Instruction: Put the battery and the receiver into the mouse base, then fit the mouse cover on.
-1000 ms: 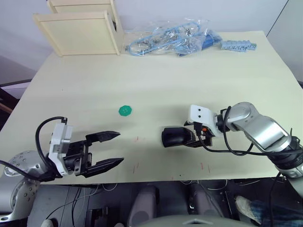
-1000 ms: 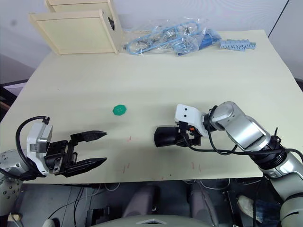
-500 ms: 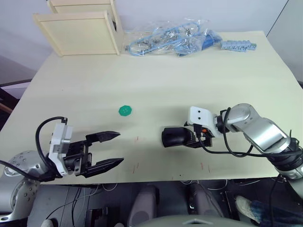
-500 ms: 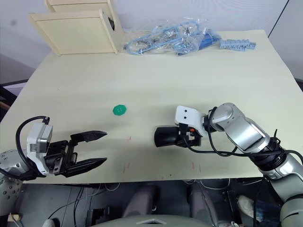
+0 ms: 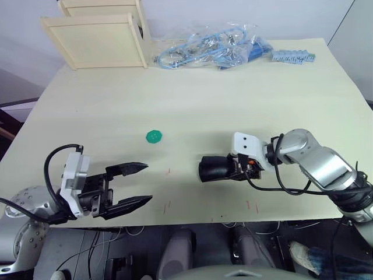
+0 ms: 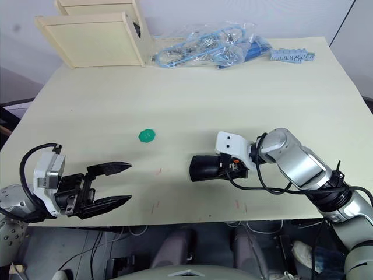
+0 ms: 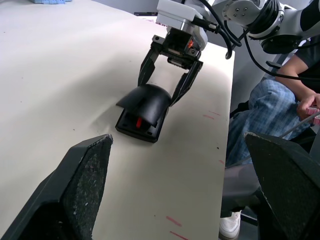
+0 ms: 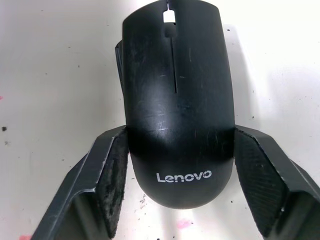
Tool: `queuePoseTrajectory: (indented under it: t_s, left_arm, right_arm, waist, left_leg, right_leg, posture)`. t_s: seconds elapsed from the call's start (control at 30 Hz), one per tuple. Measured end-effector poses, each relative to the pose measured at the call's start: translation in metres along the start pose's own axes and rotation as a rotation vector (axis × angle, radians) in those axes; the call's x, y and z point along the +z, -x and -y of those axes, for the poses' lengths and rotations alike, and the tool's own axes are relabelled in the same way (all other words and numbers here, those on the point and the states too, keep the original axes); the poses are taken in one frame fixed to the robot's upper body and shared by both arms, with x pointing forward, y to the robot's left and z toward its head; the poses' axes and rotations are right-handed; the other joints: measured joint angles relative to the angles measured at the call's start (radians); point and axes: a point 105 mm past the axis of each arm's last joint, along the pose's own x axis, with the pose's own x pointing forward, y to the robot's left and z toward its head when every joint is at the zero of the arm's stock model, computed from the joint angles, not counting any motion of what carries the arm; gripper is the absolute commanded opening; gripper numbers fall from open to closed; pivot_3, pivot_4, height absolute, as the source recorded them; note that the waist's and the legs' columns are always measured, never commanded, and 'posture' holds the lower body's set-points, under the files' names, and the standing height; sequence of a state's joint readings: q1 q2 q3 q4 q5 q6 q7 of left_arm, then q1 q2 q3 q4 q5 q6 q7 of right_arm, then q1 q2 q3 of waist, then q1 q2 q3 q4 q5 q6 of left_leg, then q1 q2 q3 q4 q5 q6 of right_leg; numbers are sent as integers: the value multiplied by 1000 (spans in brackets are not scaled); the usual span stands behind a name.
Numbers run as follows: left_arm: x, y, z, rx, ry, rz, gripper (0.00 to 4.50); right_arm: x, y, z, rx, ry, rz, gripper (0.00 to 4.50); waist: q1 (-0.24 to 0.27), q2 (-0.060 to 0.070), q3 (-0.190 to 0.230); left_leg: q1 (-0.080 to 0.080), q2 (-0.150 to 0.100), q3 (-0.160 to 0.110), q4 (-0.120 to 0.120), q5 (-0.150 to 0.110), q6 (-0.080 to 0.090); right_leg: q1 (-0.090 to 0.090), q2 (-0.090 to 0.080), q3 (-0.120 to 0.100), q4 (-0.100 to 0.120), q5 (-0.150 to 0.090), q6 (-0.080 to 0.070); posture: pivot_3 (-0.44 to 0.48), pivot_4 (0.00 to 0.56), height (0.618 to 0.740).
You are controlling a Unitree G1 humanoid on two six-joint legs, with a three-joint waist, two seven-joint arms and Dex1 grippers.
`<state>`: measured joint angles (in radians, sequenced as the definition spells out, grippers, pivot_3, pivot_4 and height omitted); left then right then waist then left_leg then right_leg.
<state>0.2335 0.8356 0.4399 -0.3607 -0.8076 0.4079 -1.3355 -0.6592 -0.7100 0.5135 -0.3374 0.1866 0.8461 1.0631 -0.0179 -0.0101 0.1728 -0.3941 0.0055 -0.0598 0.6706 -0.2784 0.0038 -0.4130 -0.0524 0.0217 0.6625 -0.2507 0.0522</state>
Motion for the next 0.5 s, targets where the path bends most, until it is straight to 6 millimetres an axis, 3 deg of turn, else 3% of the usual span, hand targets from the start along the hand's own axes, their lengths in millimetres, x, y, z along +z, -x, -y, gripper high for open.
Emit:
queuePoseTrajectory:
  t_s: [0.5]
  left_arm:
    - [0,0,0,1,0,0,4500]
  right_arm:
    - [0,0,0,6,2,-2,3312]
  waist:
    - [0,0,0]
  left_leg:
    - [0,0,0,0,0,0]
  right_leg:
    - [0,0,0,0,0,0]
  posture:
    - [0,150,740]
